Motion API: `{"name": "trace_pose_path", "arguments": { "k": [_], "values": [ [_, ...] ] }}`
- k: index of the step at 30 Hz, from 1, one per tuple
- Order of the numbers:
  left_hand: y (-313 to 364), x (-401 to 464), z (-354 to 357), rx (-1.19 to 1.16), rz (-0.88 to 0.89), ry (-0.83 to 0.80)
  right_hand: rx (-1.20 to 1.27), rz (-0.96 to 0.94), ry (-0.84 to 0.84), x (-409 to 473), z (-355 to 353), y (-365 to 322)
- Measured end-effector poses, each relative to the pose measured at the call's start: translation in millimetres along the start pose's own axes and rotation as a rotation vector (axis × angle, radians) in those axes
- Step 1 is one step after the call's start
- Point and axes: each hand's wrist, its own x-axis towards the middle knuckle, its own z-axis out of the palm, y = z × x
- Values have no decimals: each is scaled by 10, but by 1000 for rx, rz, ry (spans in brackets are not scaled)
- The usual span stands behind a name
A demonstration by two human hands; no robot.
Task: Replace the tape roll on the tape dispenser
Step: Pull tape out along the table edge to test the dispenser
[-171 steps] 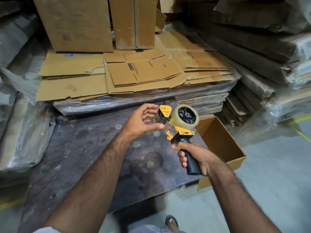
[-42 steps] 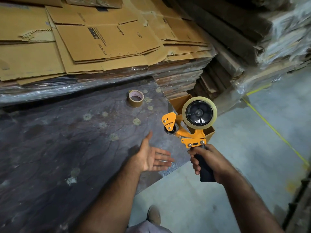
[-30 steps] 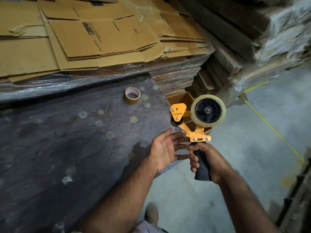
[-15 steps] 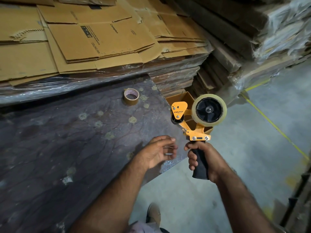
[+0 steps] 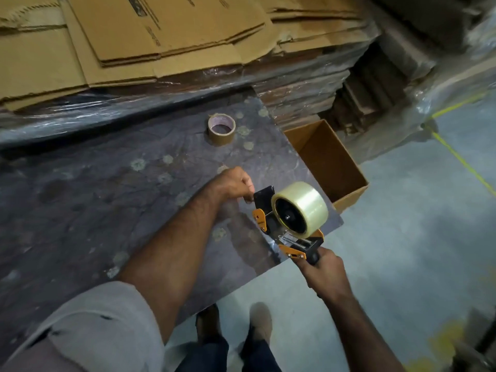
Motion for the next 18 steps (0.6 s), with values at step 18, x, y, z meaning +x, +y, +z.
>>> {"name": "trace_pose_path", "arguments": {
  "k": [18],
  "values": [
    [133, 744, 827, 508, 110, 389, -197, 14, 95, 375, -40, 965]
  ]
}}
